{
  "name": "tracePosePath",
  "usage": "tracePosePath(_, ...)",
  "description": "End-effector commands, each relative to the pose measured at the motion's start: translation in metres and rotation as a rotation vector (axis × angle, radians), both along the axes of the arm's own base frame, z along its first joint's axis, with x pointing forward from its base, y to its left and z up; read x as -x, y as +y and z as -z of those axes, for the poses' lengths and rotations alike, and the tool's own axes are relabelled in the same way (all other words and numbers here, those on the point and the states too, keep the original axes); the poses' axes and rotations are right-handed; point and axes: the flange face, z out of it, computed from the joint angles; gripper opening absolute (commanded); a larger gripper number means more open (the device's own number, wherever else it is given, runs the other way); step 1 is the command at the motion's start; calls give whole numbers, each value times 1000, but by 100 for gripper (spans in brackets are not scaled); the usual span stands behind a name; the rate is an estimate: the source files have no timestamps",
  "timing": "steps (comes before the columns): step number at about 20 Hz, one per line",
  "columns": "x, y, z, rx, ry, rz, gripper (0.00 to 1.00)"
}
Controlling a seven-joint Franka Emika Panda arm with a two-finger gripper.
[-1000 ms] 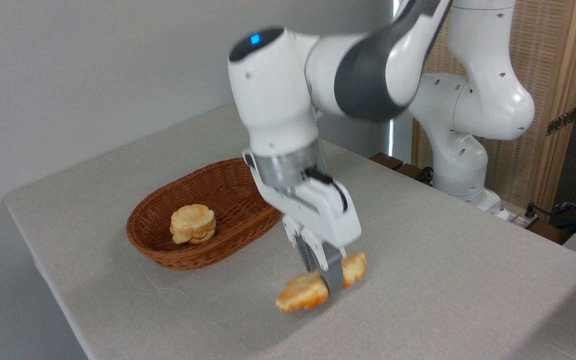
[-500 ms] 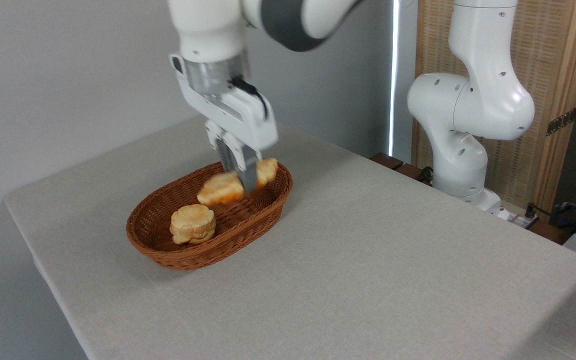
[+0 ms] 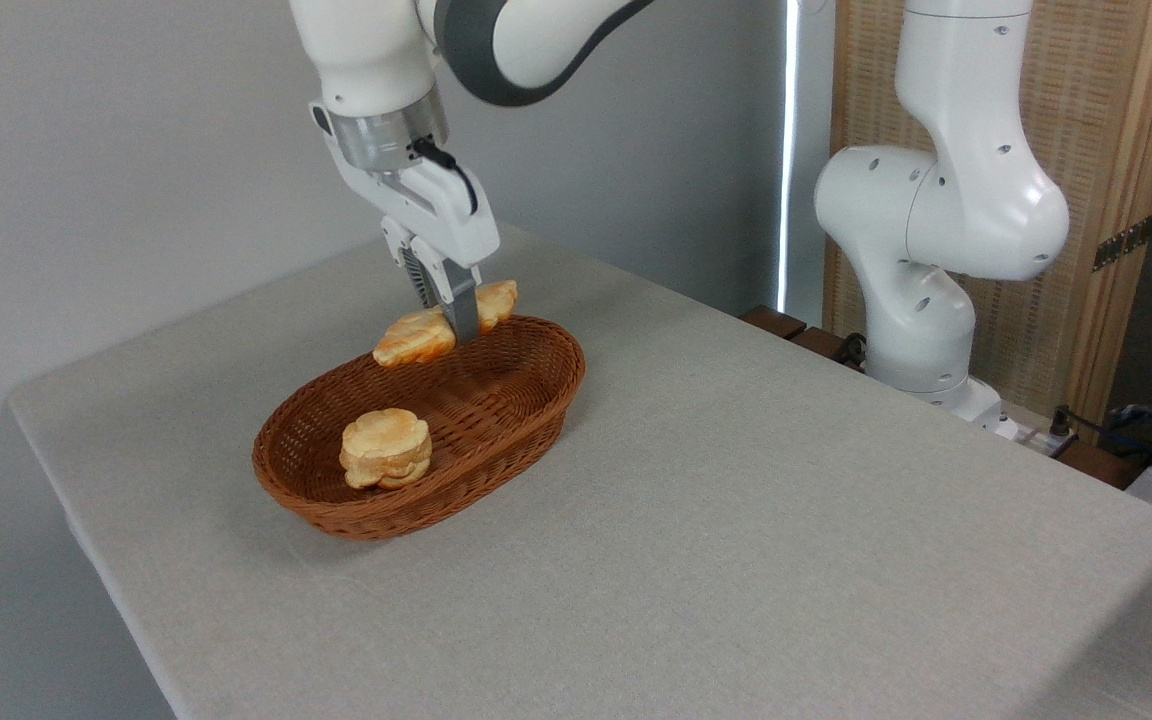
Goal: Put bread into the basket
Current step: 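Lower the loaf into the basket beside the bun and open gripper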
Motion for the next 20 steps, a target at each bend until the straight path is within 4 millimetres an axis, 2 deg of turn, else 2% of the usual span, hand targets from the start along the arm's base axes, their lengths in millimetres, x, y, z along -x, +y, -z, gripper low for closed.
tracePosePath(1, -1, -12, 1, 32, -6, -21, 90)
tracePosePath(2, 4, -24, 3, 27, -4, -1, 100)
tracePosePath(10, 8, -29, 5, 17, 14, -28, 100)
tracePosePath(20, 5, -21, 0, 7, -3, -31, 100)
